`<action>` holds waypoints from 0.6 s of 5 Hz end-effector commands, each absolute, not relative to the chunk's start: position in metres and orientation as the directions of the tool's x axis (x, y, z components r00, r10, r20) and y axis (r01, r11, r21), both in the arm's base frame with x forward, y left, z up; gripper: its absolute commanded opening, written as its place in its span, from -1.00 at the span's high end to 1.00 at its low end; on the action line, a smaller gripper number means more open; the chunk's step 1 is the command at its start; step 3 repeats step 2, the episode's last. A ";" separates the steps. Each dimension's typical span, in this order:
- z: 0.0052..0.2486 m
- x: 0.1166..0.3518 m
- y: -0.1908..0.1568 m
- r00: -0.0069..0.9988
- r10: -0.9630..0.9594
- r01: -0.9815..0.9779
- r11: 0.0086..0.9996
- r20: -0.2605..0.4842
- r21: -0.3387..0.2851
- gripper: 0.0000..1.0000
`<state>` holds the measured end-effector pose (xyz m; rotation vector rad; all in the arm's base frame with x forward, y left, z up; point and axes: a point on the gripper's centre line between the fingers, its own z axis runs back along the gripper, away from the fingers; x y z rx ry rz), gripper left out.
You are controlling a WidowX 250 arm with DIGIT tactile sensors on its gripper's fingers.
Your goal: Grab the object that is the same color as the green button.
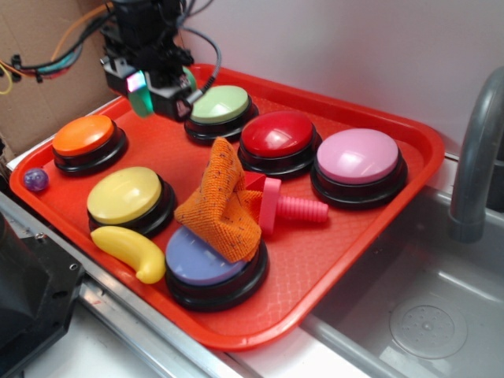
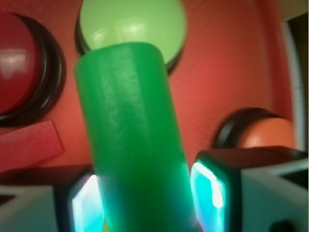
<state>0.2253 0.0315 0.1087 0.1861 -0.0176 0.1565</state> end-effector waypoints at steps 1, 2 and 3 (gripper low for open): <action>0.150 0.224 0.028 0.982 0.140 -0.158 0.977 0.128 0.142 1.00; 0.148 0.223 0.029 0.979 0.150 -0.173 0.969 0.138 0.178 1.00; 0.148 0.223 0.029 0.979 0.150 -0.173 0.969 0.138 0.178 1.00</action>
